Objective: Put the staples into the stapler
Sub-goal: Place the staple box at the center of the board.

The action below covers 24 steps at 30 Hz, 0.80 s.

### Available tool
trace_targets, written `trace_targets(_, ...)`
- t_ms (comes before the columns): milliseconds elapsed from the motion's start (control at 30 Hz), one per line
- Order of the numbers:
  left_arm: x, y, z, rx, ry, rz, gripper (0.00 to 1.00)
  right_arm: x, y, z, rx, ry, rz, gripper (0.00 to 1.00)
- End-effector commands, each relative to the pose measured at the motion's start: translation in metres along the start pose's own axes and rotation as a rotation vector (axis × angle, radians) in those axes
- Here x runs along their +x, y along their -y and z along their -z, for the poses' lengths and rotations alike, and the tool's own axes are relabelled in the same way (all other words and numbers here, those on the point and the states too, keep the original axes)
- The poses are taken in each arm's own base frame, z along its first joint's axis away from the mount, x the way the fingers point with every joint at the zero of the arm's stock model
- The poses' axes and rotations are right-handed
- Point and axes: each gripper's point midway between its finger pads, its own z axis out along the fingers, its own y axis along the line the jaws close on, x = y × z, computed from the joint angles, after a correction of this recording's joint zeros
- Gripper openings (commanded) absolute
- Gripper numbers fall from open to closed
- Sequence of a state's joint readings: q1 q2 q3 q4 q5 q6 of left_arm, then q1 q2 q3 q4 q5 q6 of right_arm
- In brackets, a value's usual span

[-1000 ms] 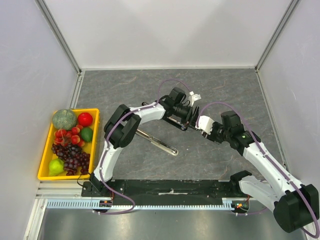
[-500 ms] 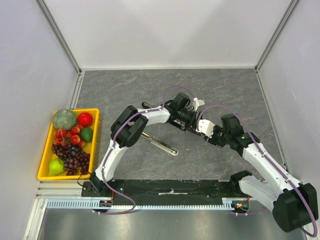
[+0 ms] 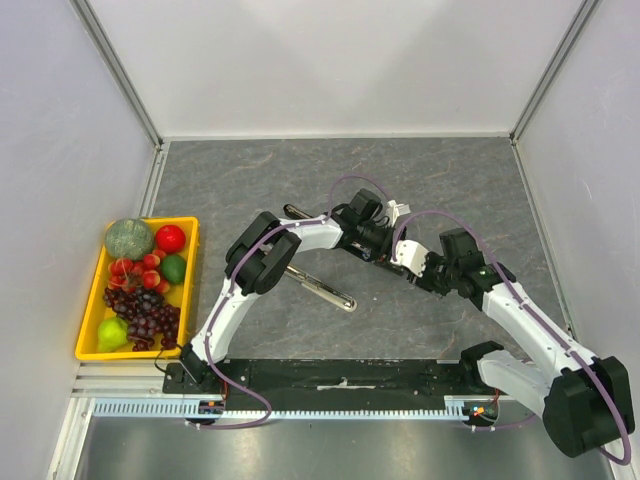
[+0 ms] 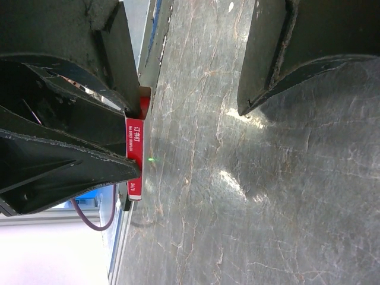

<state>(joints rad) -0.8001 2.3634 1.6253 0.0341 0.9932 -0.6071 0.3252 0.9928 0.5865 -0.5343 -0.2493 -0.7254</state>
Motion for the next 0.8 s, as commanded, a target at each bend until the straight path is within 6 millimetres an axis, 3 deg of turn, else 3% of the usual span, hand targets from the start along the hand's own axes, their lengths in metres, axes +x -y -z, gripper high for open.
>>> trace_targets(0, 0.020, 0.034, -0.027, 0.106, -0.070, -0.027, 0.73, -0.054, 0.030, 0.001, 0.087, 0.213, 0.052, 0.41)
trace_targets(767, 0.035, 0.027, -0.034, 0.101, -0.100, -0.016, 0.72, -0.069, 0.047, 0.007, 0.142, 0.252, 0.046, 0.41)
